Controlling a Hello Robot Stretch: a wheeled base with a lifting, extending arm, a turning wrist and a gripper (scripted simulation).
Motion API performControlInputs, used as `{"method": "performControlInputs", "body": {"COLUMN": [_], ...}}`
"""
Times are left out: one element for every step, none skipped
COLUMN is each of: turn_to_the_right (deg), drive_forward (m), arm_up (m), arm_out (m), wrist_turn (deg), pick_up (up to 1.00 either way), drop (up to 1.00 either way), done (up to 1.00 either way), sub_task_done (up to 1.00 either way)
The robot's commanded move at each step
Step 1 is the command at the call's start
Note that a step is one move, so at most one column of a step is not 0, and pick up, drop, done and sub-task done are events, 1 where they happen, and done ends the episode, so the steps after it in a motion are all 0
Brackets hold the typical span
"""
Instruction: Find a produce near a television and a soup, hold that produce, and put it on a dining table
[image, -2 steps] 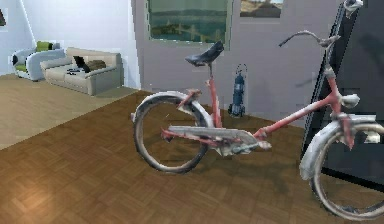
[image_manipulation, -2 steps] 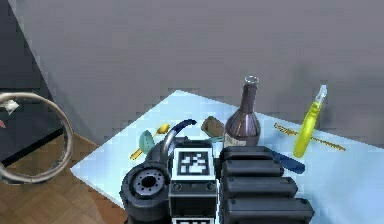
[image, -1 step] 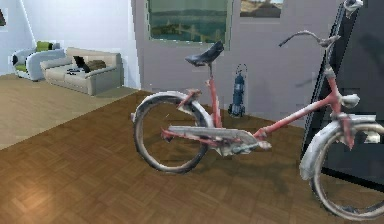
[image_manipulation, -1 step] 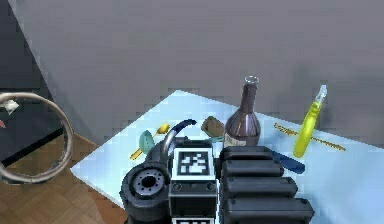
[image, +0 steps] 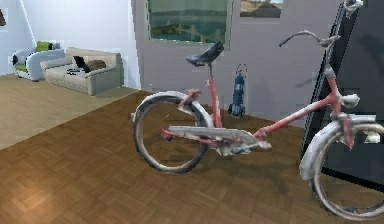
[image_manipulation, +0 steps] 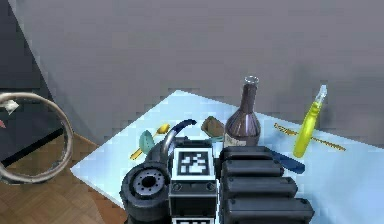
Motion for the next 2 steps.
{"method": "performControlInputs", "body": {"turn_to_the_right": [33.0,45.0], "drive_forward": [0.0,0.0], "arm_up": [0.0,0.0], "arm_out": [0.0,0.0], "wrist_turn": [0.0,0.0], "pick_up": [0.0,0.0], "drop": [0.0,0.0], "done": [0.0,0.0], "sub_task_done": [0.0,0.0]}}
